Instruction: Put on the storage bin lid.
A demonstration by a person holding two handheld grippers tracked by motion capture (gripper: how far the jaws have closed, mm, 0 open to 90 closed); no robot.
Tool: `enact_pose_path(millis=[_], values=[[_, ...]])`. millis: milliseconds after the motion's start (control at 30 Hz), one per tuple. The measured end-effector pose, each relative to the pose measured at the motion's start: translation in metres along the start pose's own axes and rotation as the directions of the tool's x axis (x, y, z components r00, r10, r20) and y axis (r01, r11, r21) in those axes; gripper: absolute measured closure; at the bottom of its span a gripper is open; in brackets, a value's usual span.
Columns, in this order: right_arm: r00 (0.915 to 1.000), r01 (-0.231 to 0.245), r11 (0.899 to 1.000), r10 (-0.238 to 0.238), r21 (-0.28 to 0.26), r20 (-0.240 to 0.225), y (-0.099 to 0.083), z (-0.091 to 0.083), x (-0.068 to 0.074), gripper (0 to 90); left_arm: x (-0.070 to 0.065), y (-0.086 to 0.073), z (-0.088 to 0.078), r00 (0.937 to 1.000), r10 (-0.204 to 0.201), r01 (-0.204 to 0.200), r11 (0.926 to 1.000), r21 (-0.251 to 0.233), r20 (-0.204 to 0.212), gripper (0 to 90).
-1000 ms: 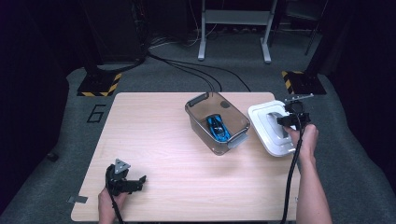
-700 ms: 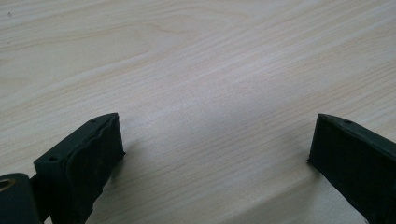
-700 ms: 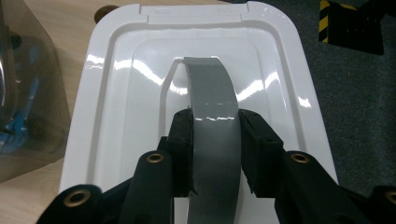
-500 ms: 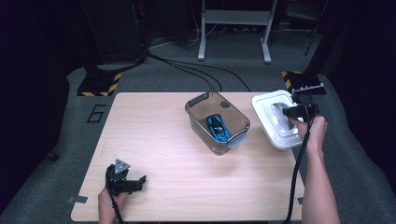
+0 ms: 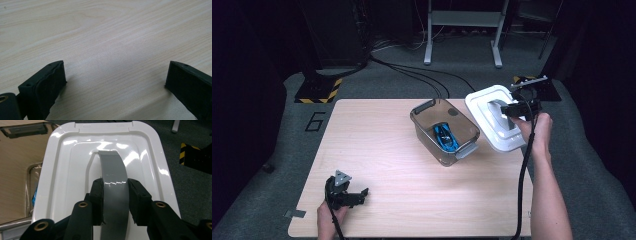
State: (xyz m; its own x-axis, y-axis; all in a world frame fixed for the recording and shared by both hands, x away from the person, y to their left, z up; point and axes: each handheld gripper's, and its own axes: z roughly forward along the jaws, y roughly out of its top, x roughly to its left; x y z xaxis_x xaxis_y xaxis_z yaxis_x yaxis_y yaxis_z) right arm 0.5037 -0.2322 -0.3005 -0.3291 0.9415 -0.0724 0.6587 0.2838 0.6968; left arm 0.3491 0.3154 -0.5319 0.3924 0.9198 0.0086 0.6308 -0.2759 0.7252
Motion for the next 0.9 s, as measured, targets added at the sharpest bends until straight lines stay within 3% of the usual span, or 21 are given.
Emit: enact_pose_path(millis=[133, 367, 900], values=[[0.9992, 0.025, 1.000, -0.025, -0.008, -0.030, 0.008, 0.002, 0.011, 67.1, 0.000, 0.000, 0.000, 1.0000, 0.000, 0.000, 1.0000, 0.000, 0.000, 2.9], [0.9931, 0.014, 0.999, -0.018, -0.028, -0.116, 0.017, 0.004, 0.029, 67.1, 0.000, 0.000, 0.000, 1.0000, 0.000, 0.000, 1.0000, 0.000, 0.000, 3.0], [0.9818, 0.064, 0.998, -0.066, -0.018, -0.178, 0.032, 0.020, 0.070, 67.1, 0.000, 0.000, 0.000, 1.0000, 0.002, -0.002, 1.0000, 0.003, 0.002, 3.0]])
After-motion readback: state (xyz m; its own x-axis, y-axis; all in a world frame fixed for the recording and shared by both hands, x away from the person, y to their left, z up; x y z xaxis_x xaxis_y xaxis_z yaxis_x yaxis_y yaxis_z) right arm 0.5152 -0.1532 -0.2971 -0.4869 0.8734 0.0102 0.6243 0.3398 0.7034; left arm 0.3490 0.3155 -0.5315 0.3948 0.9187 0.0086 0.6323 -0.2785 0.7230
